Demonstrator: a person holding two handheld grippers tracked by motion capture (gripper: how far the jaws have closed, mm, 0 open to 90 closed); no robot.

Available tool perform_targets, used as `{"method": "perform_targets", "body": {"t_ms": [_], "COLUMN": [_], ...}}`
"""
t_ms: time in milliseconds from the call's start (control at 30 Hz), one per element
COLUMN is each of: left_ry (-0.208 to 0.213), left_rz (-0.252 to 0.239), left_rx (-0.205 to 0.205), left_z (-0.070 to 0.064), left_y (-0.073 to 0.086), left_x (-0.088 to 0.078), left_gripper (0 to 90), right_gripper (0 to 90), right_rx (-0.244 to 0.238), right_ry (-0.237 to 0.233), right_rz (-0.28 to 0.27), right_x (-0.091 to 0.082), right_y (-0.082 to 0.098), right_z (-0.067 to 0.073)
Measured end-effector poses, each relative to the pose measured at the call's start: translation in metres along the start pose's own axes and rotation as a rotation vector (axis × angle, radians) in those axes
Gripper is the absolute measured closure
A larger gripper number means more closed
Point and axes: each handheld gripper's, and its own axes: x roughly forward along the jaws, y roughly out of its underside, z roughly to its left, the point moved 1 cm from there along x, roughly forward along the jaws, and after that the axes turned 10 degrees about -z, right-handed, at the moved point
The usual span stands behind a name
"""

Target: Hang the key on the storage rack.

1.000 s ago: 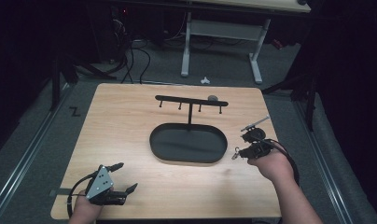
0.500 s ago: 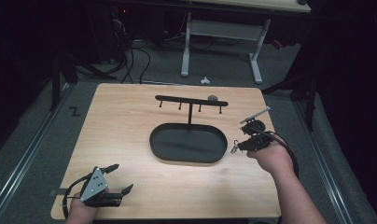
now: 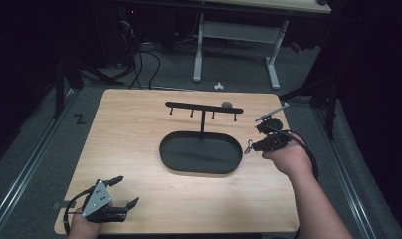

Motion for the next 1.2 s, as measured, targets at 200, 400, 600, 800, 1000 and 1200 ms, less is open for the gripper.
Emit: {"method": "perform_targets", "body": {"t_ms": [200,400,600,800,1000,1200], "left_ry": [0.002,0.006,0.008,0.006,0.009,0.008], "left_rz": [0.001,0.003,0.005,-0.006,-0.002,0.0], "left_rx": [0.002,0.003,0.002,-0.007,-0.002,-0.008], "left_z": [0.0,0.0,0.0,0.0,0.0,0.0], "left_y": [0.0,-0.001,-0.001,-0.001,-0.001,0.0], "left_x": [0.0,0.001,0.001,-0.001,-0.001,-0.001], "left_gripper": [15.2,15.2,15.2,15.2,15.2,15.2], "right_gripper": [88.7,88.7,88.7,88.7,88.7,88.7], "right_rx": [-0.006,-0.013,-0.023,-0.031,-0.043,-0.046], "right_ry": [0.001,0.003,-0.005,-0.015,-0.018,-0.02], "right_rz": [-0.011,-0.014,-0.024,-0.03,-0.039,-0.049], "right_x": [-0.005,-0.008,-0.007,-0.004,-0.003,0.001], "right_y": [-0.008,-0.016,-0.026,-0.036,-0.048,-0.059], "right_z": [0.003,0.006,0.01,0.017,0.023,0.025]}}
